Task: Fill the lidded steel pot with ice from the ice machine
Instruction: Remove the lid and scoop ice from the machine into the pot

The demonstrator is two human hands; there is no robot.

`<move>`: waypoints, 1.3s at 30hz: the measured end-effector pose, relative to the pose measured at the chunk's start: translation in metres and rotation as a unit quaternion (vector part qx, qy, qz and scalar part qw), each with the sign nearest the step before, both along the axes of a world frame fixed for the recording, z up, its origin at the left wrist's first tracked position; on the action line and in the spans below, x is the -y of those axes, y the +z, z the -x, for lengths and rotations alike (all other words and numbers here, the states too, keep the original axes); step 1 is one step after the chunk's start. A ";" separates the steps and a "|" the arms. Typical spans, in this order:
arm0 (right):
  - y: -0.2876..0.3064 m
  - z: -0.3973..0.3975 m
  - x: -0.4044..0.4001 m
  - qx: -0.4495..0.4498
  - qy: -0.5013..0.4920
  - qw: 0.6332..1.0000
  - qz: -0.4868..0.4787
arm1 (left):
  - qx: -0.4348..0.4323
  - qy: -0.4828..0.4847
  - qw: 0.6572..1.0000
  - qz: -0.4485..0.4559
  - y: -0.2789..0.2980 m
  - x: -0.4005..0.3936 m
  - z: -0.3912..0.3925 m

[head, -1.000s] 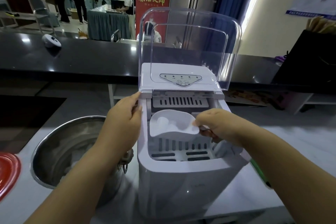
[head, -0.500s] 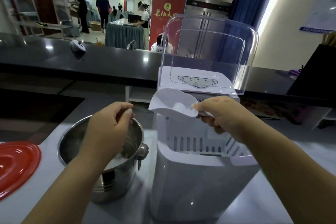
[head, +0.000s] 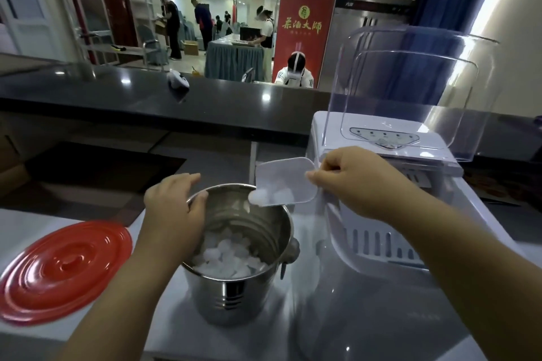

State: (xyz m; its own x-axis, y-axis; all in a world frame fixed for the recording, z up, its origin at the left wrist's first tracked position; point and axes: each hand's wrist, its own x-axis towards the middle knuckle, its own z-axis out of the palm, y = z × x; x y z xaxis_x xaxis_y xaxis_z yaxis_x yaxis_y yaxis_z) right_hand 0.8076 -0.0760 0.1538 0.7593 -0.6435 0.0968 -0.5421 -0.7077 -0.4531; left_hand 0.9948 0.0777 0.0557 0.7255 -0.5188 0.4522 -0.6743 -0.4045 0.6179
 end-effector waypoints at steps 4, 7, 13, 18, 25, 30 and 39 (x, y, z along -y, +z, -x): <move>-0.002 -0.011 -0.006 -0.054 0.003 0.995 0.089 | -0.062 -0.004 0.997 -0.056 -0.010 0.004 -0.010; -0.002 -0.015 -0.009 -0.073 0.010 0.989 0.131 | -0.125 -0.014 0.990 -0.063 -0.016 0.006 -0.013; -0.002 -0.018 -0.009 -0.072 0.026 0.986 0.150 | -0.122 -0.016 0.990 -0.062 -0.020 0.009 -0.022; -0.001 -0.016 -0.005 -0.044 0.023 0.994 0.098 | -0.095 -0.017 0.995 -0.034 -0.015 0.010 -0.019; 0.012 0.003 0.006 0.048 -0.018 0.999 0.010 | -0.025 -0.062 0.997 0.046 0.012 0.022 0.005; 0.022 0.031 0.020 0.098 -0.067 0.993 0.014 | -0.017 -0.108 0.991 0.079 0.032 0.041 0.035; 0.027 0.084 0.043 0.055 -0.133 0.978 0.151 | -0.095 -0.183 0.977 0.064 0.047 0.080 0.083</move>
